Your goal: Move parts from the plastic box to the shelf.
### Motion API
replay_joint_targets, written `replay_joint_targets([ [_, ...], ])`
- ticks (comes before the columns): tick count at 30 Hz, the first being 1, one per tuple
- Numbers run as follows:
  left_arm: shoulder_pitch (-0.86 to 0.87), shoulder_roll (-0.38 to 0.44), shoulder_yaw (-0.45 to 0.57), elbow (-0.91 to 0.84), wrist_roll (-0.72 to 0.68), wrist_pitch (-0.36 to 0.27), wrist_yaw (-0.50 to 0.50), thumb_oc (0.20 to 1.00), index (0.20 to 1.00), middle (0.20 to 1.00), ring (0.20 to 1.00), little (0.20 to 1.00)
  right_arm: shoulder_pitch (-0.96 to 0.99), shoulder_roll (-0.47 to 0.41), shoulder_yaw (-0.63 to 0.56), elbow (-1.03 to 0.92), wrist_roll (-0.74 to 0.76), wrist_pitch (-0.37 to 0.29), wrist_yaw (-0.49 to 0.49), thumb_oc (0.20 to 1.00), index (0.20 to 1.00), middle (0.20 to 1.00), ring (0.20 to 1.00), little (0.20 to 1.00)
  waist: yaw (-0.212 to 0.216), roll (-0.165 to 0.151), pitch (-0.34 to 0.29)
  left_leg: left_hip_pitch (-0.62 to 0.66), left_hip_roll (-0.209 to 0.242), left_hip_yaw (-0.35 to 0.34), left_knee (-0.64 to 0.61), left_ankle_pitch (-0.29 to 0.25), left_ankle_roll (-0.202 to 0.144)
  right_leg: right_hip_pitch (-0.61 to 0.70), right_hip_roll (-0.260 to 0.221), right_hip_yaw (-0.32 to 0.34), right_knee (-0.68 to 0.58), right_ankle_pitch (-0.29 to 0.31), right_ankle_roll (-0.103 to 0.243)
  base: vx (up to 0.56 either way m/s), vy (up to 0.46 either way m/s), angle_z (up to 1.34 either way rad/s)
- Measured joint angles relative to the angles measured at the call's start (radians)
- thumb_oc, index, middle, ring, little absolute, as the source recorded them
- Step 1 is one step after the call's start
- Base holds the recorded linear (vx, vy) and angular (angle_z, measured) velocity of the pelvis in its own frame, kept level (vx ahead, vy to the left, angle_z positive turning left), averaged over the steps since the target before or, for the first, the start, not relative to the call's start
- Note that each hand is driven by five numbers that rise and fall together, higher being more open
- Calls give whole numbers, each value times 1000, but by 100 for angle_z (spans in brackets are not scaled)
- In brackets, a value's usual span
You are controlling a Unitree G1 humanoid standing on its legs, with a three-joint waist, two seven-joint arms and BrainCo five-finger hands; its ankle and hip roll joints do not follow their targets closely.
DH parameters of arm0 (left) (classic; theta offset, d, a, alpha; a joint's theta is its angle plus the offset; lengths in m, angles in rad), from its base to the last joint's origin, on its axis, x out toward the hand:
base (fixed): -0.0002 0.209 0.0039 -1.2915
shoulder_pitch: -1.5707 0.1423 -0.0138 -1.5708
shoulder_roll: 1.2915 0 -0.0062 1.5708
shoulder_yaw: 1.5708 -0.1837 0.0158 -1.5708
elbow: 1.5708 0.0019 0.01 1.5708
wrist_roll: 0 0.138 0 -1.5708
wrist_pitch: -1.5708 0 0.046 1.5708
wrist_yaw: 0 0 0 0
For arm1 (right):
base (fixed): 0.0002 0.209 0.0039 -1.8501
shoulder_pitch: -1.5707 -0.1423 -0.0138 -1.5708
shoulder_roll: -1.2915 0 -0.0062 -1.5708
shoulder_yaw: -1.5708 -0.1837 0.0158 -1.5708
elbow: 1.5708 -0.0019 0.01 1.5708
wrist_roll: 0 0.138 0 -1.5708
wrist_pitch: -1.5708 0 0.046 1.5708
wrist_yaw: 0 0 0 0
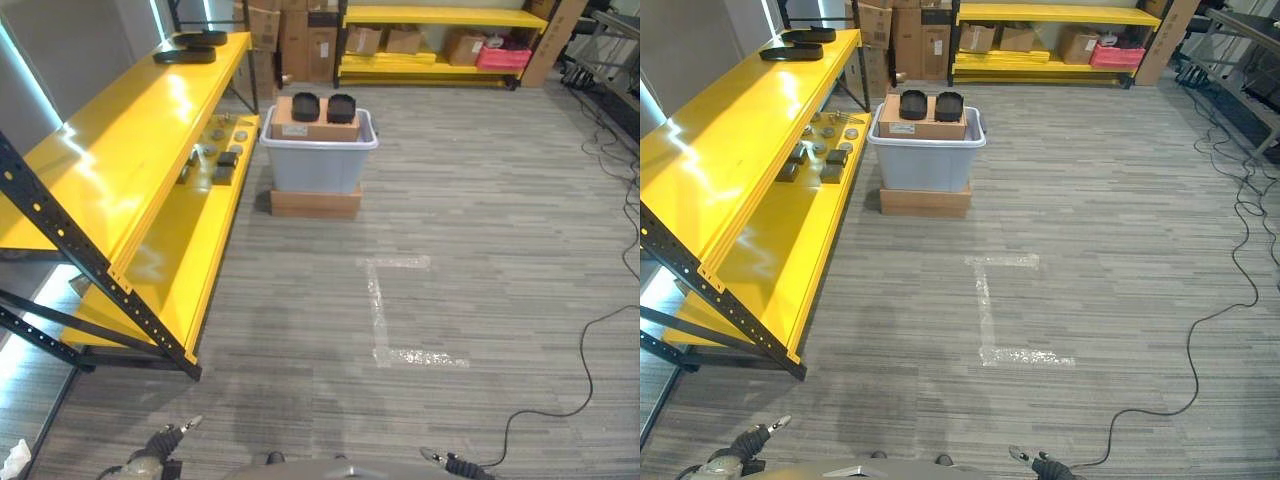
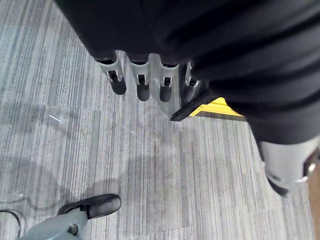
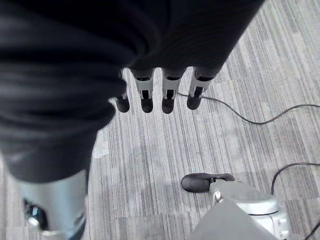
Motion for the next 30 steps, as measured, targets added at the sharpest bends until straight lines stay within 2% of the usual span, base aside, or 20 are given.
replay_joint_targets([
  [8, 1, 0, 0, -4, 0, 0, 0, 1000, 1000, 1000, 1000, 1000, 0, 0, 1, -1, -36, 0, 0, 1000, 1000, 1000, 1000, 1000, -2, 7, -25, 5, 0, 4, 0, 4, 8, 3, 0, 1, 0, 0, -1, 0, 0, 0],
  [30, 4, -29, -4, 1, 0, 0, -14, 1000, 1000, 1000, 1000, 1000, 4, 0, 1, 9, -35, 0, 0, 1000, 1000, 1000, 1000, 1000, -4, 10, -30, 7, 0, 10, 0, 3, 8, 1, 1, 15, 0, 4, -1, 1, 0, 0],
])
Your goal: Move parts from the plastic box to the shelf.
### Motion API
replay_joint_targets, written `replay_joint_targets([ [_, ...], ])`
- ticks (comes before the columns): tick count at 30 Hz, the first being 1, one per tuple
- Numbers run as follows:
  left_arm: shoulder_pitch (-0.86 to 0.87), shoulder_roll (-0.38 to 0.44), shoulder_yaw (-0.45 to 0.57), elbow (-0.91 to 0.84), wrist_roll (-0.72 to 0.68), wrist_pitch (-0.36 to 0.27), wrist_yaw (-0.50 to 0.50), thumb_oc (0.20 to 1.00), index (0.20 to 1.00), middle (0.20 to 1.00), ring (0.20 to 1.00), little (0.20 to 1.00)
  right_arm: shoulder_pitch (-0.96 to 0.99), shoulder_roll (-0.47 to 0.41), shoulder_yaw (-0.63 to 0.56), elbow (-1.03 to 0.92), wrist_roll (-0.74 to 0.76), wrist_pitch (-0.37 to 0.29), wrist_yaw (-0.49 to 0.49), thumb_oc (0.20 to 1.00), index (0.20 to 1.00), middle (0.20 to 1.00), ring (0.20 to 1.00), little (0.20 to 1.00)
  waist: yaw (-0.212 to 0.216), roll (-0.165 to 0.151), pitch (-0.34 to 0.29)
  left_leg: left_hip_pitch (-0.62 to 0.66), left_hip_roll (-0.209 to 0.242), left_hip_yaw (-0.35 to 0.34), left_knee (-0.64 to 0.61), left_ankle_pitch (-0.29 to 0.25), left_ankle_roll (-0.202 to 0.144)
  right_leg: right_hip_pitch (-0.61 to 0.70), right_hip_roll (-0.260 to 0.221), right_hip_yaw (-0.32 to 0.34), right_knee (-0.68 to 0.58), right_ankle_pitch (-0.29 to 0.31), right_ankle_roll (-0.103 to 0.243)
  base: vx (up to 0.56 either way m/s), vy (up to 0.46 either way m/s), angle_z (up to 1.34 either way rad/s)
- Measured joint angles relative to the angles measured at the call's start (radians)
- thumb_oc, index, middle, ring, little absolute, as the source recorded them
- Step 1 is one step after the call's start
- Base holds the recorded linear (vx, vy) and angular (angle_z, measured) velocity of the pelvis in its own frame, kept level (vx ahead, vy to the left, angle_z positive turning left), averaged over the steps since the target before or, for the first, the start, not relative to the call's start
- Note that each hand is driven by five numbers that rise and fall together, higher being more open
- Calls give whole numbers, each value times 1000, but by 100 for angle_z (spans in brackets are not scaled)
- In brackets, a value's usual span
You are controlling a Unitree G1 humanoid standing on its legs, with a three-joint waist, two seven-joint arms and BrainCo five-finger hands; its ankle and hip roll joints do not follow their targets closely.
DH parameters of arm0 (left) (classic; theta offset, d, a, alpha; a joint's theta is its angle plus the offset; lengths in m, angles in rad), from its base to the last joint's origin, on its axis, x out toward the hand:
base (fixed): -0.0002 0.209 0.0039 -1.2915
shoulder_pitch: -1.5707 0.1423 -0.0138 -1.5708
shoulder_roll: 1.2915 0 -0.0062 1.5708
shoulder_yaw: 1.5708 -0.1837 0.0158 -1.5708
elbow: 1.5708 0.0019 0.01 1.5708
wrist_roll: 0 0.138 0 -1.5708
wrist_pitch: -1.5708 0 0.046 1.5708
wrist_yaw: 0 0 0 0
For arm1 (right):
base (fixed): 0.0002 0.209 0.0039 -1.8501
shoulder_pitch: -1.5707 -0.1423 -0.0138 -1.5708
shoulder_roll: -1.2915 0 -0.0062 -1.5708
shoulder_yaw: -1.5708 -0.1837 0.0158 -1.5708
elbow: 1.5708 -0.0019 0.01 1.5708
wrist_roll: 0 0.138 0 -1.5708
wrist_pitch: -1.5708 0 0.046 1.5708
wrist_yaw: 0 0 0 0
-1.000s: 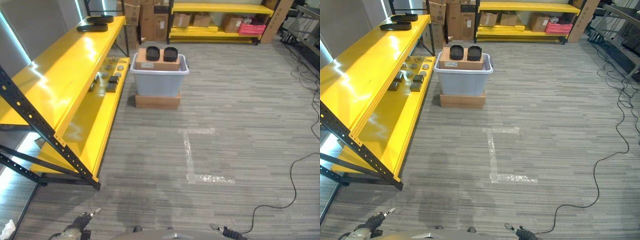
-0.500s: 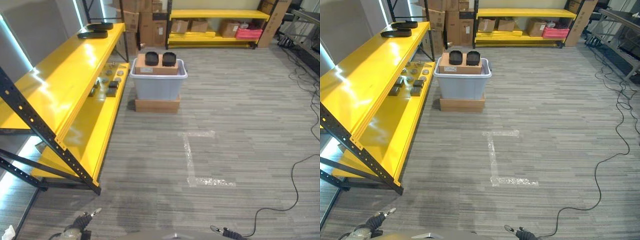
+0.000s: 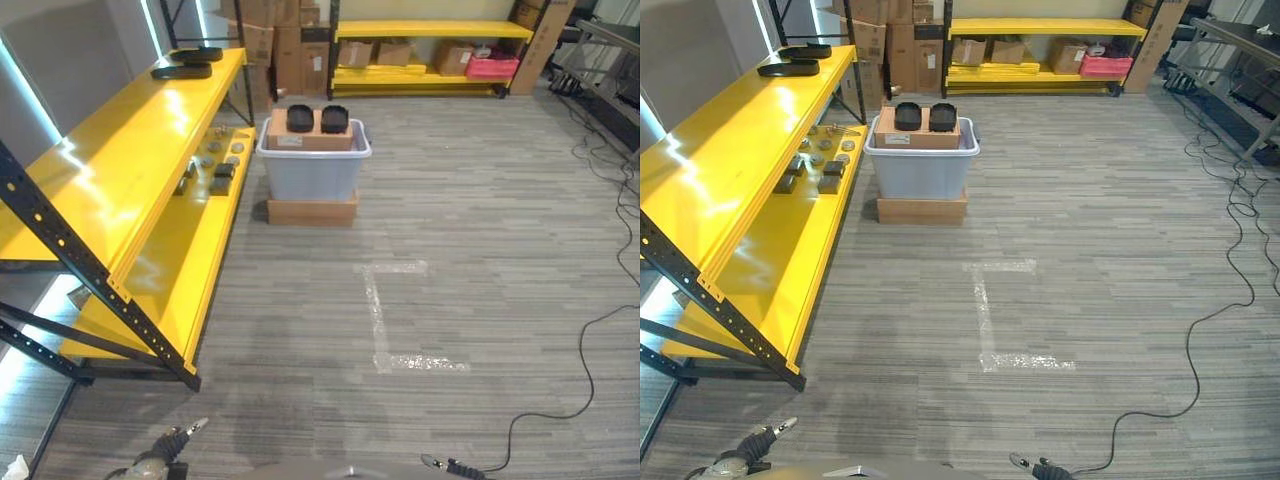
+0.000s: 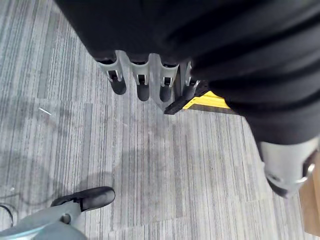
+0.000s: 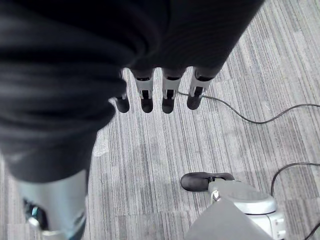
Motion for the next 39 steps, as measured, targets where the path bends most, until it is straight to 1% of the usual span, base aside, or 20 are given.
replay_joint_targets([
  [13, -9, -1, -19, -52, -2, 7, 5, 1000, 1000, 1000, 1000, 1000, -41, -4, 23, 13, -61, 33, -4, 1000, 1000, 1000, 1000, 1000, 5, -3, -8, 0, 1, 6, 0, 0, 2, 1, 0, 3, 0, 3, 1, 12, 1, 0],
  [15, 64, 14, -7, -501, -71, 35, 32, 1000, 1000, 1000, 1000, 1000, 27, -47, 45, -465, -78, 74, -54, 1000, 1000, 1000, 1000, 1000, 2, -4, 20, -4, 0, 9, -1, 10, 5, -5, 0, 7, -1, 9, 11, -17, 20, -4],
  [16, 90, 17, -11, -676, -95, 16, 44, 1000, 1000, 1000, 1000, 1000, 80, -75, 46, -679, -84, 44, -79, 1000, 1000, 1000, 1000, 1000, 6, -1, 34, -9, 0, 16, -1, 13, 6, -11, -1, 10, -1, 12, 11, 28, 17, -10],
  [17, 50, 22, -28, -865, -117, -52, 51, 1000, 1000, 1000, 1000, 1000, 44, -101, 35, -878, -111, -32, -109, 1000, 1000, 1000, 1000, 1000, 8, 2, 35, -8, 1, 21, 1, 15, 6, -12, -2, 14, -1, 17, 13, 16, 27, -7],
  [20, -28, 62, -37, -1156, -132, -86, 84, 1000, 1000, 1000, 1000, 1000, -18, -162, 25, -1132, -170, -80, -158, 1000, 1000, 1000, 1000, 1000, 11, 0, 34, -20, -1, 21, -2, 9, -3, -25, -1, 21, 0, 18, 14, 37, 37, -6],
  [21, -74, 89, -30, -1247, -128, -140, 91, 1000, 1000, 1000, 1000, 1000, -47, -171, -16, -1204, -193, -133, -174, 1000, 1000, 1000, 1000, 1000, 14, -2, 35, -30, -1, 21, -1, 9, -2, -35, -1, 24, 3, 18, 14, -12, 55, -5],
  [24, -119, 100, -28, -1292, -124, -175, 109, 1000, 1000, 1000, 1000, 1000, -68, -170, -53, -1229, -202, -158, -197, 1000, 1000, 1000, 1000, 1000, 13, -7, 39, -36, -5, 23, 1, 12, 3, -50, -1, 32, 16, 20, 23, -30, 109, -6],
  [26, -134, 102, -38, -1312, -116, -174, 112, 1000, 1000, 1000, 1000, 1000, -70, -159, -56, -1254, -216, -160, -196, 1000, 1000, 1000, 1000, 1000, 11, 4, 61, -61, -6, 25, 5, 5, 17, -129, -2, 36, 128, -9, 38, 50, 160, -20],
  [27, -158, 95, -50, -1313, -105, -174, 109, 1000, 1000, 1000, 1000, 1000, -67, -146, -57, -1293, -223, -158, -190, 1000, 1000, 1000, 1000, 1000, 5, 22, 115, -75, -8, -6, 5, -3, 31, -267, -6, 40, 373, -48, 93, 123, 136, -10],
  [28, -160, 95, -54, -1312, -98, -172, 106, 1000, 1000, 1000, 1000, 1000, -50, -143, -52, -1317, -227, -157, -189, 1000, 1000, 1000, 1000, 1000, -6, 26, 134, -79, 0, -1, 5, 26, 45, -327, -17, 34, 494, -70, 119, 100, 80, 0],
  [29, -159, 100, -61, -1306, -89, -171, 105, 1000, 1000, 1000, 1000, 1000, -34, -129, -41, -1315, -231, -159, -188, 1000, 1000, 1000, 1000, 1000, -23, 5, 148, -70, -15, -4, 6, 10, 56, -389, -45, 41, 600, -106, 139, 350, 32, 0],
  [30, -161, 101, -69, -1303, -86, -171, 110, 1000, 1000, 1000, 1000, 1000, -35, -107, -38, -1316, -234, -158, -187, 1000, 1000, 1000, 1000, 1000, -23, -14, 175, -58, -26, 7, 16, -1, 61, -449, -76, 35, 703, -122, 136, 470, -35, -8],
  [31, -162, 98, -79, -1301, -82, -169, 109, 1000, 1000, 1000, 1000, 1000, -31, -102, -29, -1324, -234, -158, -187, 1000, 1000, 1000, 1000, 1000, -31, -16, 194, -65, -31, 11, 35, -17, 56, -491, -90, 25, 728, -134, 131, 490, -32, -23],
  [32, -169, 90, -83, -1304, -78, -170, 108, 1000, 1000, 1000, 1000, 1000, -26, -108, -21, -1359, -235, -158, -184, 1000, 1000, 1000, 1000, 1000, -31, -17, 202, -91, -28, 7, 67, -34, 51, -528, -116, 1, 670, -158, 137, 349, -44, -6],
  [33, -191, 91, -91, -1304, -76, -169, 107, 1000, 1000, 1000, 1000, 1000, -29, -105, -20, -1401, -235, -160, -173, 1000, 1000, 1000, 1000, 1000, -34, -8, 228, -104, -23, 6, 87, -48, 44, -520, -128, -41, 502, -155, 140, 413, -58, 7],
  [34, -197, 91, -91, -1303, -69, -169, 104, 1000, 1000, 1000, 1000, 1000, -28, -101, -21, -1422, -235, -161, -168, 1000, 1000, 1000, 1000, 1000, -54, -13, 227, -99, -28, 0, 89, -57, 43, -526, -134, -44, 370, -123, 139, 804, -171, 11],
  [35, -195, 86, -84, -1298, -66, -170, 106, 1000, 1000, 1000, 1000, 1000, -27, -102, -21, -1423, -235, -167, -169, 1000, 1000, 1000, 1000, 1000, -55, -17, 227, -91, -30, -2, 89, -71, 39, -527, -133, -43, 335, -100, 139, 872, -215, 40],
  [36, -203, 64, -74, -1279, -60, -171, 116, 1000, 1000, 1000, 1000, 1000, -30, -97, -22, -1426, -236, -167, -171, 1000, 1000, 1000, 1000, 1000, -92, -19, 227, -109, -24, -35, 140, -113, 19, -493, -130, -22, 207, -91, 166, 830, -230, 64],
  [37, -220, 51, -77, -1265, -60, -170, 119, 1000, 1000, 1000, 1000, 1000, -28, -102, -23, -1429, -236, -167, -173, 1000, 1000, 1000, 1000, 1000, -103, -18, 225, -115, -22, -62, 164, -138, 15, -465, -131, -25, 147, -83, 162, 657, -197, 76],
  [39, -211, 40, -83, -1262, -59, -170, 113, 1000, 1000, 1000, 1000, 1000, -17, -103, -22, -1426, -235, -167, -159, 1000, 1000, 1000, 1000, 1000, -112, -27, 218, -78, -5, -92, 178, -184, -11, -421, -122, -21, 197, -52, 116, 667, -281, 53],
])
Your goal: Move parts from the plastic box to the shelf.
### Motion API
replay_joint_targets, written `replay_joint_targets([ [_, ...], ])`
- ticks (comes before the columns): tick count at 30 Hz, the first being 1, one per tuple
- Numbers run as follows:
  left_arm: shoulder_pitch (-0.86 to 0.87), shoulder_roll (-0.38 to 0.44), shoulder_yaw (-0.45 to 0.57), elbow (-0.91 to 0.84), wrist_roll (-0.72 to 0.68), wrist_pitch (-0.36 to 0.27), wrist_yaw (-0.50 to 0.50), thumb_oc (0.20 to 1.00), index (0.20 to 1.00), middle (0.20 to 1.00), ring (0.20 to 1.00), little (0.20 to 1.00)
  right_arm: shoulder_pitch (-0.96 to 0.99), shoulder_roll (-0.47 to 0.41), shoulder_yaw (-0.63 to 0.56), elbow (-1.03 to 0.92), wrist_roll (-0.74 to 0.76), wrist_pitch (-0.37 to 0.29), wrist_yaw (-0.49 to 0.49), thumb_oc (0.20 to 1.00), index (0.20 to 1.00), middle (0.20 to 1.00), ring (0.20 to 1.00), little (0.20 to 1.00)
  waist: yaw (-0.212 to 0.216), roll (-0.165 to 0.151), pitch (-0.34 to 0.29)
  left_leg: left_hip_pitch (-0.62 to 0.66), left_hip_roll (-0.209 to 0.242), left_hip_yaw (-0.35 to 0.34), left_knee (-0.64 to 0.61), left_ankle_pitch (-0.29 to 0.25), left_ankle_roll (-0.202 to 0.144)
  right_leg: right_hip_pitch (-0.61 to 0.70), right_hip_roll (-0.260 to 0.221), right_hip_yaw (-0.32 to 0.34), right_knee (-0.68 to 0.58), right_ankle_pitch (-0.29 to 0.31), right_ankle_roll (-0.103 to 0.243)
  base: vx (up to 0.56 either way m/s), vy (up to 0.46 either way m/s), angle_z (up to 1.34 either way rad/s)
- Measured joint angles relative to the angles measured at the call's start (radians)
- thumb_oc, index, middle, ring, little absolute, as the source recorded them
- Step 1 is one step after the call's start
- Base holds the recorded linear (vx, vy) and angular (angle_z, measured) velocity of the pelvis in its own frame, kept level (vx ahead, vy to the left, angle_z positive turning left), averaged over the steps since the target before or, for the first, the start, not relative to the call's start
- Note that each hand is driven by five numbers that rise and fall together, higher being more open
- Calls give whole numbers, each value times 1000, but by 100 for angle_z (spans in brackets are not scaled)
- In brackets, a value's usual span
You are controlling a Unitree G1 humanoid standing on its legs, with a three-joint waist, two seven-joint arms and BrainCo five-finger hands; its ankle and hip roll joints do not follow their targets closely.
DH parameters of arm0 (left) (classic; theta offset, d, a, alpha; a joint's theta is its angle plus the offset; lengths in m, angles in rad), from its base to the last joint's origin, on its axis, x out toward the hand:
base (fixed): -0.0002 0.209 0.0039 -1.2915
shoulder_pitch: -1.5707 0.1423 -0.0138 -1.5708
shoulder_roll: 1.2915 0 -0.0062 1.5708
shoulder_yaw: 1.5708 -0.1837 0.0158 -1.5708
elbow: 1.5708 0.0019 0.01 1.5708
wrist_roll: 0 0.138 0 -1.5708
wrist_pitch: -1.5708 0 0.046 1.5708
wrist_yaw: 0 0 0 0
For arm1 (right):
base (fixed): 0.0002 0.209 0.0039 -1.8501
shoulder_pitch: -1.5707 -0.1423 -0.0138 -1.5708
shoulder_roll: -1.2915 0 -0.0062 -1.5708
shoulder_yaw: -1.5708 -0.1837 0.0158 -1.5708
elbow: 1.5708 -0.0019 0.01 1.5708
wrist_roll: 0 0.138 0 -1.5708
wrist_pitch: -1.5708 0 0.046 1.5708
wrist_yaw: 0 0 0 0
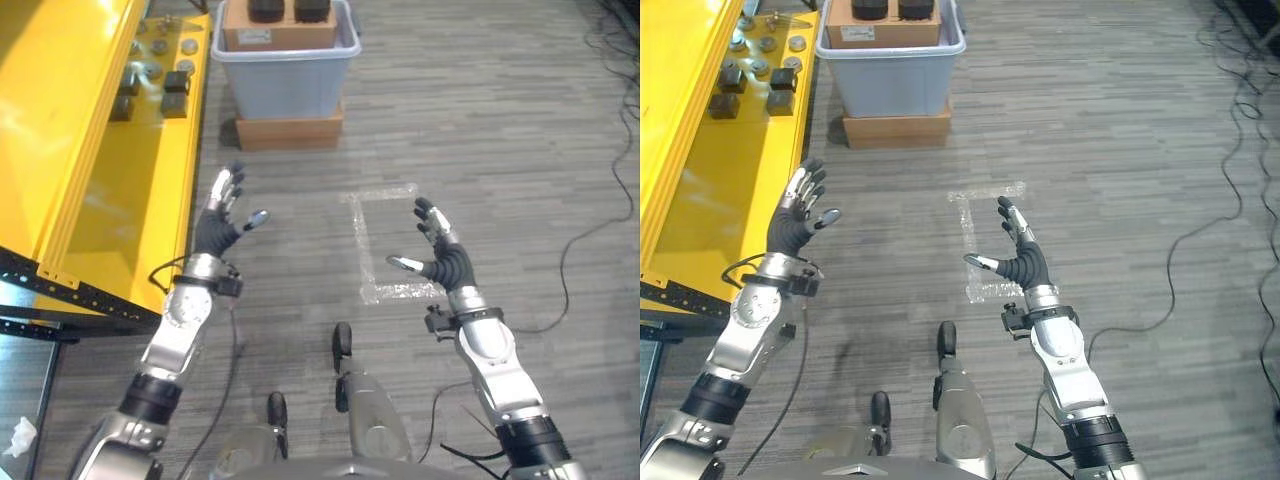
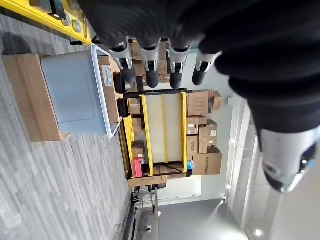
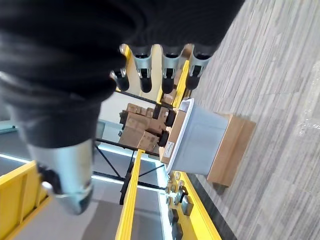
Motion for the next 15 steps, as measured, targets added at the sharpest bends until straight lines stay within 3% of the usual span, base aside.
replay_joint_targets([
  [1, 23, 1, -1, -2, 0, 0, -6, 1000, 1000, 1000, 1000, 1000, 16, -1, 1, 5, 1, 0, 13, 1000, 1000, 1000, 1000, 1000, -5, 0, -3, 41, 22, -2, 18, -18, -28, 53, 27, 1, 18, 7, -27, 590, -366, 94],
  [2, 53, -8, -2, -2, -3, 3, -21, 1000, 1000, 1000, 1000, 1000, 40, -10, -3, 41, 8, 0, 25, 1000, 1000, 1000, 1000, 1000, -19, 2, -4, -114, 56, 0, 450, -62, -112, 129, 76, 2, 24, 29, -73, 557, -392, 88],
  [3, 71, -16, -7, -5, -3, 3, -26, 1000, 1000, 1000, 1000, 1000, 62, -25, -9, 47, 11, 5, 35, 1000, 1000, 1000, 1000, 1000, -11, -3, -12, -199, 81, -2, 656, -38, -118, 154, 83, -1, 22, 57, -101, 367, -286, 54],
  [4, 110, -15, -8, -8, -9, 1, -28, 1000, 1000, 1000, 1000, 1000, 77, -42, -4, 53, 18, 3, 44, 1000, 1000, 1000, 1000, 1000, 30, 9, -31, -257, 97, -10, 774, 85, -144, 185, 115, -15, 37, 14, -143, 409, -269, -18],
  [5, 128, -6, -15, -6, -16, 3, -38, 1000, 1000, 1000, 1000, 1000, 101, -46, -14, 46, 23, 1, 51, 1000, 1000, 1000, 1000, 1000, 44, -1, -48, -316, 105, -29, 893, 160, -151, 203, 129, -24, 21, 14, -165, 659, -207, -42],
  [6, 134, 2, -3, -3, -28, 9, -47, 1000, 1000, 1000, 1000, 1000, 92, -40, -11, 53, 35, -2, 52, 1000, 1000, 1000, 1000, 1000, 54, -13, -56, -378, 101, -4, 995, 167, -134, 267, 136, -17, -3, -22, -191, 869, -213, -22],
  [7, 140, 3, -1, -11, -31, 12, -54, 1000, 1000, 1000, 1000, 1000, 94, -34, -14, 51, 45, 0, 51, 1000, 1000, 1000, 1000, 1000, 55, -29, -58, -390, 98, 33, 984, 133, -93, 293, 141, 4, -19, -28, -184, 896, -58, -23],
  [8, 149, -2, 10, -39, -35, 12, -55, 1000, 1000, 1000, 1000, 1000, 78, -32, -13, 51, 49, 4, 51, 1000, 1000, 1000, 1000, 1000, 71, -49, -54, -392, 76, 74, 903, 71, -58, 327, 135, 29, -51, -29, -184, 637, 65, -29],
  [9, 162, -5, 11, -51, -42, 10, -57, 1000, 1000, 1000, 1000, 1000, 59, -34, -11, 51, 50, 5, 51, 1000, 1000, 1000, 1000, 1000, 88, -60, -53, -392, 39, 91, 801, 41, -57, 356, 128, 50, -85, -23, -194, 766, 131, -82],
  [10, 190, -11, 15, -51, -44, 12, -68, 1000, 1000, 1000, 1000, 1000, 0, -46, 7, 59, 50, 6, 53, 1000, 1000, 1000, 1000, 1000, 133, -63, -53, -376, -26, 95, 474, 9, -38, 417, 125, 100, -142, -31, -165, 809, 128, -102],
  [12, 211, 12, 10, -42, -44, 13, -75, 1000, 1000, 1000, 1000, 1000, -60, -63, 46, 67, 50, 3, 55, 1000, 1000, 1000, 1000, 1000, 164, -30, -65, -372, -35, 97, 145, 68, -19, 505, 157, 118, -193, -40, -128, 613, 76, -68],
  [13, 211, 12, 10, -42, -44, 13, -75, 1000, 1000, 1000, 1000, 1000, -60, -63, 46, 67, 50, 3, 55, 1000, 1000, 1000, 1000, 1000, 164, -30, -65, -372, -35, 97, 145, 68, -19, 505, 157, 118, -193, -40, -128, 379, 30, -33],
  [14, 222, 19, 24, -23, -44, 13, -77, 1000, 1000, 1000, 1000, 1000, -97, -50, 73, 107, 49, -1, 54, 1000, 1000, 1000, 1000, 1000, 192, -25, -76, -353, -38, 89, -151, 102, -13, 571, 168, 124, -194, -125, -88, 696, 102, -53],
  [15, 229, 5, 33, -34, -43, 15, -73, 1000, 1000, 1000, 1000, 1000, -103, -47, 78, 128, 47, -3, 55, 1000, 1000, 1000, 1000, 1000, 234, -47, -91, -397, -45, 92, -168, 103, -10, 643, 161, 156, -194, -185, -70, 918, 175, -63],
])
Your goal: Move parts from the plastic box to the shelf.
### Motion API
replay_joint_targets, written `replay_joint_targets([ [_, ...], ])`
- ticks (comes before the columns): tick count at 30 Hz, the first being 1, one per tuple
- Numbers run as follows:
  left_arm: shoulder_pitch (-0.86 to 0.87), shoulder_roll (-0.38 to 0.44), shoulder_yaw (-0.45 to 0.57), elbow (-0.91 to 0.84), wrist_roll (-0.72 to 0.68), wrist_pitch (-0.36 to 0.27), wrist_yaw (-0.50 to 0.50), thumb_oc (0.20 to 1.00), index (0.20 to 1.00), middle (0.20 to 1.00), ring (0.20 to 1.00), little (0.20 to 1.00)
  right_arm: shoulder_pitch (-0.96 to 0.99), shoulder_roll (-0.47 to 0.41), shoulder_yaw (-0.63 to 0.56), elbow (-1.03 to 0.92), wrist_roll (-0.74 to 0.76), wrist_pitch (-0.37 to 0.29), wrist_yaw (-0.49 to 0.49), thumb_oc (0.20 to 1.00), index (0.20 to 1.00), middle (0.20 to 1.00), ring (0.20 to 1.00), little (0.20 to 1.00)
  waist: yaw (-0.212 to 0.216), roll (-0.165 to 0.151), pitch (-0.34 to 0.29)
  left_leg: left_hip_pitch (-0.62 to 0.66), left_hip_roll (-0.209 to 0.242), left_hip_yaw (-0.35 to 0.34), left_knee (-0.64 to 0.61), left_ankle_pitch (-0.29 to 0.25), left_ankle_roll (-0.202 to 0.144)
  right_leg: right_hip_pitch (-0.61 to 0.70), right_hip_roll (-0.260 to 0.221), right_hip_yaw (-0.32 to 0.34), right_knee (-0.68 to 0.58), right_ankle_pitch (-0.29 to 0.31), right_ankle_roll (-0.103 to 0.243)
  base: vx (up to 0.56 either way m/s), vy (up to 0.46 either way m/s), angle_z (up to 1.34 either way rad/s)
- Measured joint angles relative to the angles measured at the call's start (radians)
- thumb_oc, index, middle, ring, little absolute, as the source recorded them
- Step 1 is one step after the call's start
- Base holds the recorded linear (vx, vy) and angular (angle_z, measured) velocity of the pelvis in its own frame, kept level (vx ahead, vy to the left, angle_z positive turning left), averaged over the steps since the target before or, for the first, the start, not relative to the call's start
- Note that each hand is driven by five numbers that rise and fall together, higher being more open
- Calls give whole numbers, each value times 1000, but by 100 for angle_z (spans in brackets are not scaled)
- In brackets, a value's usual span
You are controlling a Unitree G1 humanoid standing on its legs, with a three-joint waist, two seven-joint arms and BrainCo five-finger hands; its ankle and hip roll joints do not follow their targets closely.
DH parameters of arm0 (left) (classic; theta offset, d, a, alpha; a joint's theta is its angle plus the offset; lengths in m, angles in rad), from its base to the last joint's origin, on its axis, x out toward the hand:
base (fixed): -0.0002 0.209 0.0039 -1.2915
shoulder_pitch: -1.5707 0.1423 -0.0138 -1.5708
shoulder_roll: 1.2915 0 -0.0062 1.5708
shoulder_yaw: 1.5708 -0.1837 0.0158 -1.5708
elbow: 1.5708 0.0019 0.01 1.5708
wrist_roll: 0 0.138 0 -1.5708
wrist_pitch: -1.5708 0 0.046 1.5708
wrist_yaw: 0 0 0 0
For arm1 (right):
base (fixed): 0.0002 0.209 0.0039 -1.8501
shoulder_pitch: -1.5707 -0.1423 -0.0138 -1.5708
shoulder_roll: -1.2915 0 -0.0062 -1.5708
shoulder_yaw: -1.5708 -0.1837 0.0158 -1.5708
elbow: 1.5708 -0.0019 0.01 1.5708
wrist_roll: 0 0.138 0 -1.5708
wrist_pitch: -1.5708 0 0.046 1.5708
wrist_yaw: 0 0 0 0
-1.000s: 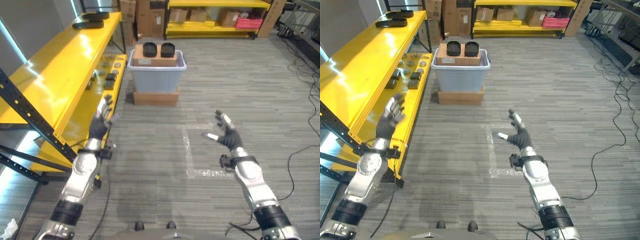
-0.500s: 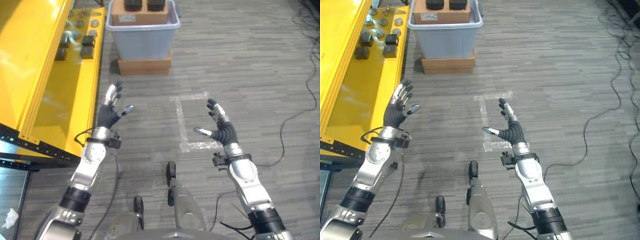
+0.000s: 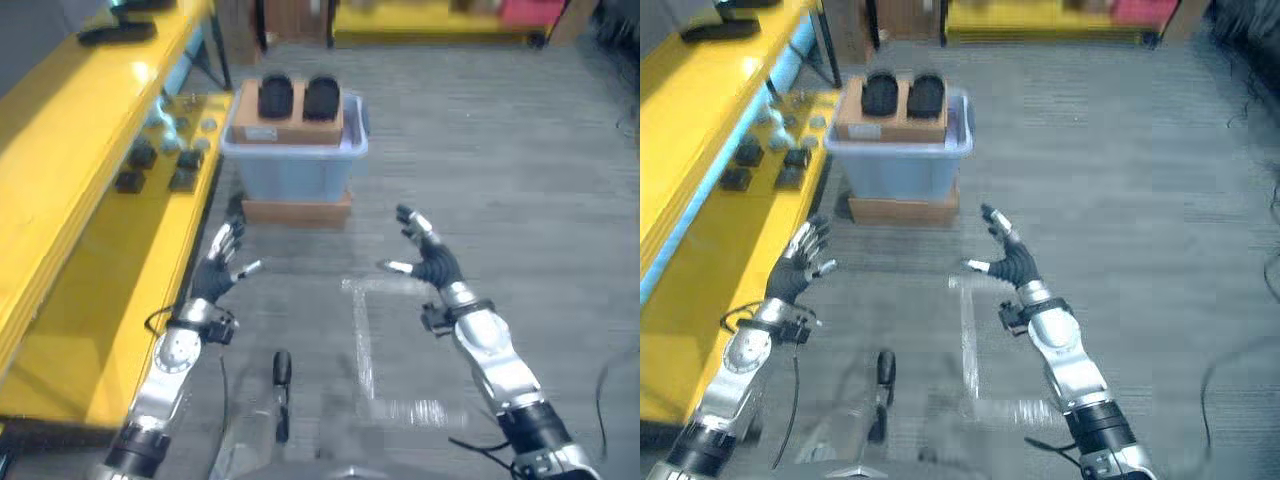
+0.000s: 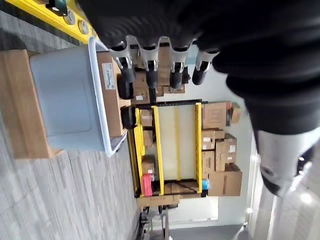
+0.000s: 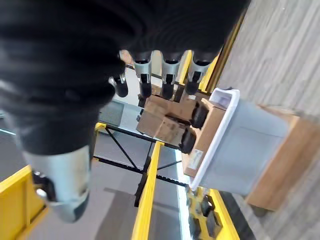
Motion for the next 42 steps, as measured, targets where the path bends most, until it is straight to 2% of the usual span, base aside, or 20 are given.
replay_joint_targets([
  [2, 19, 2, 1, -41, 1, 5, 4, 1000, 1000, 1000, 1000, 1000, 48, 6, -13, -16, -1, 0, 1, 1000, 1000, 1000, 1000, 1000, 11, -23, -9, -22, -25, 29, 181, 1, 28, 78, -27, 8, 9, -52, 51, 855, 278, -16],
  [3, 26, -9, -13, -40, 2, 5, 4, 1000, 1000, 1000, 1000, 1000, 118, 26, -20, -3, -4, -6, -1, 1000, 1000, 1000, 1000, 1000, -20, -3, -48, 50, -28, 4, 228, 111, 118, 51, 11, -25, 242, -87, 42, 555, 234, 20],
  [5, 23, 14, -28, -27, 3, 16, 6, 1000, 1000, 1000, 1000, 1000, 198, 79, 15, -23, -9, 19, 6, 1000, 1000, 1000, 1000, 1000, -44, -25, -51, 166, -27, 18, 181, 191, 118, -201, -34, -79, 849, 41, 41, 472, 168, -5],
  [9, -39, 16, -28, -25, 4, 26, 8, 1000, 1000, 1000, 1000, 1000, 206, 102, -2, -55, -9, 21, 26, 1000, 1000, 1000, 1000, 1000, -111, 25, -8, 375, -68, -39, 139, 31, 166, -512, -135, -117, 1088, -16, 42, 693, 111, 0],
  [10, -60, 9, -28, -26, 4, 26, 5, 1000, 1000, 1000, 1000, 1000, 203, 100, -2, -58, -9, 24, 29, 1000, 1000, 1000, 1000, 1000, -122, 55, 6, 427, -59, -63, 122, 20, 146, -564, -138, -172, 1038, -48, 29, 680, -64, 47],
  [12, -106, 3, -20, -23, 5, 21, 7, 1000, 1000, 1000, 1000, 1000, 207, 101, 3, -53, -8, 24, 39, 1000, 1000, 1000, 1000, 1000, -163, 86, 9, 524, -31, -158, 87, -31, 104, -635, -60, -209, 609, -44, 13, 566, -91, 93],
  [16, -121, -7, -40, 17, 9, 19, 7, 1000, 1000, 1000, 1000, 1000, 228, 68, -14, -44, -8, 28, 38, 1000, 1000, 1000, 1000, 1000, -200, 35, -1, 697, -62, -254, 75, -106, 18, -704, -2, -176, 121, 120, -20, 673, -143, 131],
  [18, -88, -6, -63, 15, 22, 17, 7, 1000, 1000, 1000, 1000, 1000, 272, 64, -43, -37, -8, 29, 37, 1000, 1000, 1000, 1000, 1000, -196, -13, -36, 773, -125, -243, 154, -121, -6, -641, -39, -143, 133, 196, -135, 527, -141, 132],
  [20, -26, -73, -64, 29, 22, 19, 9, 1000, 1000, 1000, 1000, 1000, 266, 30, -57, 39, -8, 38, 37, 1000, 1000, 1000, 1000, 1000, -174, 51, -71, 698, -113, -190, 482, -95, -86, -591, -38, -144, 237, 364, -133, 387, -148, 76],
  [23, -27, -51, -64, 28, 21, 15, 12, 1000, 1000, 1000, 1000, 1000, 228, 11, -61, 47, -3, 40, 32, 1000, 1000, 1000, 1000, 1000, -134, 60, -58, 380, -88, -123, 860, -141, -88, -477, -15, -120, 171, 323, -139, 367, -48, 7],
  [26, -42, 8, -57, 27, 19, 12, 23, 1000, 1000, 1000, 1000, 1000, 210, 31, -87, 22, 2, 22, 19, 1000, 1000, 1000, 1000, 1000, -120, -37, -20, 277, 28, 23, 493, -190, -5, -284, -25, -76, 12, 288, -106, 326, 109, -37],
  [27, -44, 22, -54, 27, 19, 7, 32, 1000, 1000, 1000, 1000, 1000, 175, 32, -93, 34, 2, 13, -5, 1000, 1000, 1000, 1000, 1000, -112, -35, -16, 246, 97, 0, 262, -104, -55, -259, 2, -73, 5, 290, -102, 173, 87, -94],
  [29, -46, 26, -54, 26, 19, 8, 32, 1000, 1000, 1000, 1000, 1000, 170, 31, -113, 9, 1, 15, -8, 1000, 1000, 1000, 1000, 1000, -128, -2, -6, 229, 154, -37, 171, -1, -54, -220, 36, -79, 5, 259, -79, 108, 74, -79],
  [32, -40, 7, -71, -3, 20, 7, 24, 1000, 1000, 1000, 1000, 1000, 267, 0, -134, -46, -2, 11, -10, 1000, 1000, 1000, 1000, 1000, -189, 58, -8, 315, 128, -5, 70, 220, 19, -138, 39, -107, 49, 185, -3, 95, 131, -11],
  [33, -47, 11, -70, -9, 19, 5, 20, 1000, 1000, 1000, 1000, 1000, 271, 13, -139, -38, -5, 12, -14, 1000, 1000, 1000, 1000, 1000, -194, 70, -4, 357, 132, -13, 27, 230, 26, -162, 39, -106, 122, 161, 32, 118, 90, -36],
  [34, -58, -2, -66, -12, 19, 5, 18, 1000, 1000, 1000, 1000, 1000, 271, 11, -139, -45, -8, 11, -18, 1000, 1000, 1000, 1000, 1000, -197, 102, 4, 374, 149, -35, -4, 234, 37, -221, 20, -110, 162, 98, 5, 99, 72, -30],
  [35, -69, -14, -58, -11, 16, 5, 19, 1000, 1000, 1000, 1000, 1000, 268, 8, -138, -50, -8, 10, -18, 1000, 1000, 1000, 1000, 1000, -197, 118, 11, 373, 144, -41, -4, 228, 43, -225, -4, -101, 50, 115, -1, 79, 56, -34],
  [37, -87, -8, -44, -12, 9, 7, 16, 1000, 1000, 1000, 1000, 1000, 249, 22, -138, -48, -8, 11, -19, 1000, 1000, 1000, 1000, 1000, -193, 104, 14, 382, 96, -36, -4, 229, 43, -216, -79, -99, -11, 310, 38, 76, 37, 2],
  [41, -35, -13, -69, -18, -1, 5, 3, 1000, 1000, 1000, 1000, 1000, 273, 35, -120, -48, -11, 12, -16, 1000, 1000, 1000, 1000, 1000, -172, 108, 8, 453, 99, -73, -4, 224, 37, -192, -95, -98, 47, 211, 74, 44, 10, 17],
  [42, -29, -7, -69, -20, -1, 6, 1, 1000, 1000, 1000, 1000, 1000, 268, 35, -120, -48, -11, 11, -16, 1000, 1000, 1000, 1000, 1000, -172, 87, 0, 445, 86, -80, -5, 221, 33, -179, -108, -93, -9, 254, 70, 15, 1, 26],
])
